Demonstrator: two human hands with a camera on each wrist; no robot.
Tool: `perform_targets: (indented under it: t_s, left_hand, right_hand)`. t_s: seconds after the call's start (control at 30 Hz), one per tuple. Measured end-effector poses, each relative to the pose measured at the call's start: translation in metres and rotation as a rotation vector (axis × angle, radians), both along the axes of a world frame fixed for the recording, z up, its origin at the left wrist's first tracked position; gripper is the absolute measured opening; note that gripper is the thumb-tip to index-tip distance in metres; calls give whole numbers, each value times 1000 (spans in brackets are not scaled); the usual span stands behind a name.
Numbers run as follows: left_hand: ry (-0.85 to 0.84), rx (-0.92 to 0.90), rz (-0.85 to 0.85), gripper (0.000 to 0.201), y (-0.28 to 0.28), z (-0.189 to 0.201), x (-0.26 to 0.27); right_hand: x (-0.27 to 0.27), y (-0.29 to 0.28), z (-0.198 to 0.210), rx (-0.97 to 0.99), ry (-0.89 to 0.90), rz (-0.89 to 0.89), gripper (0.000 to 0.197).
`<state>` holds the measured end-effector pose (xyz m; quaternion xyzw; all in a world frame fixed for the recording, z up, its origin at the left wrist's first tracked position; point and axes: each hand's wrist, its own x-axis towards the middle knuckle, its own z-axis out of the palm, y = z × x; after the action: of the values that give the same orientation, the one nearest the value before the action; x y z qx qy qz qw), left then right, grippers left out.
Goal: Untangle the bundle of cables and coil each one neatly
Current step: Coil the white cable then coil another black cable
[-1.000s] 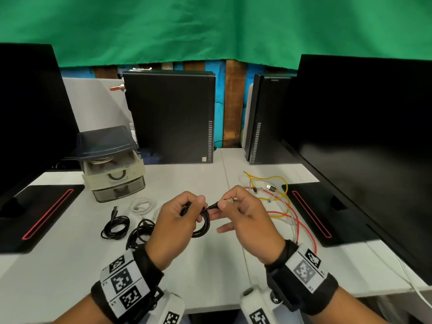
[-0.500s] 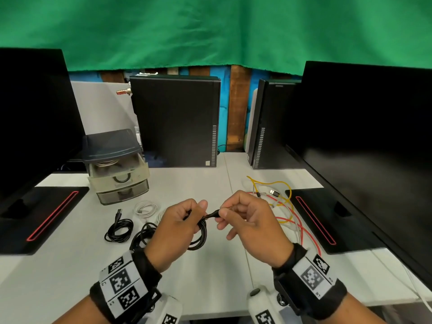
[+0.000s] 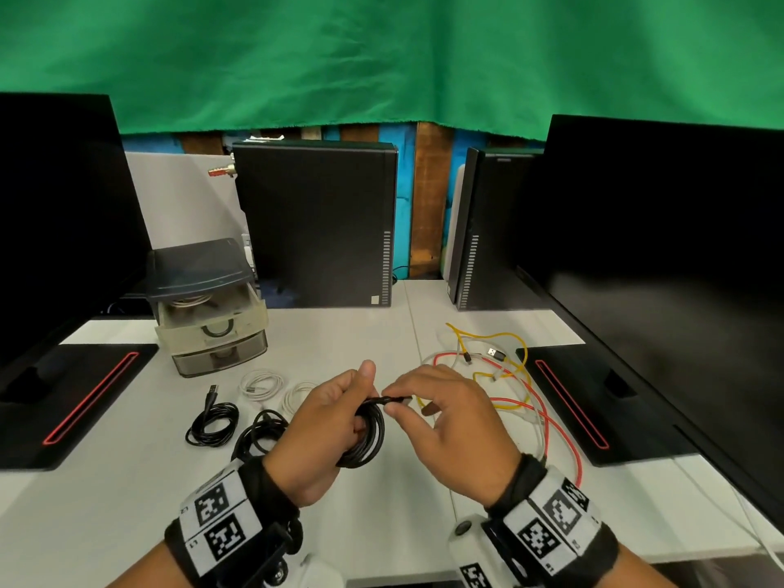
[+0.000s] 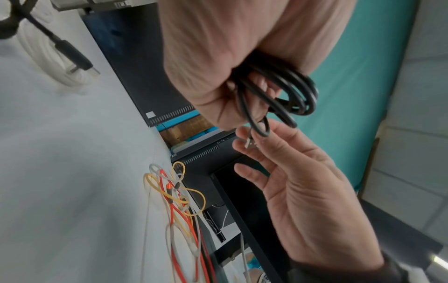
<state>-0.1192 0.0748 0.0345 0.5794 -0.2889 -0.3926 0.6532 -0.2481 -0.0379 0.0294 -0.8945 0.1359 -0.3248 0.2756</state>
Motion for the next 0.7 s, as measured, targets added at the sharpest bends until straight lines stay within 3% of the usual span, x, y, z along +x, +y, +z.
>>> perform_targets:
  t_s: [0.13,0.2,0.33,0.4,0.57,0.7]
  left_hand:
    - [-69,-3,-23,35,-2,-3,-3]
    - [-106,-8,0,35,-3,-4,-3]
    - [-124,-36,59,33,-4,-7,-5]
    - [-232,-34,121,35,-4,-11,-5]
    - [-319,-80,141,27,-4,-13,-7]
    - [-314,-102,-3,18,-3,-6,-1]
  right_hand:
    - [-7,-2,10,-103,148,56,18]
    - [-6,-4,9,-40,147,56,16]
    - [1,4,5,577,90,95,8]
    - [4,16,0,733,64,116,3]
    - [9,29,-6,695,-72,58,12]
    - [6,18,1,717,-204,-25,10]
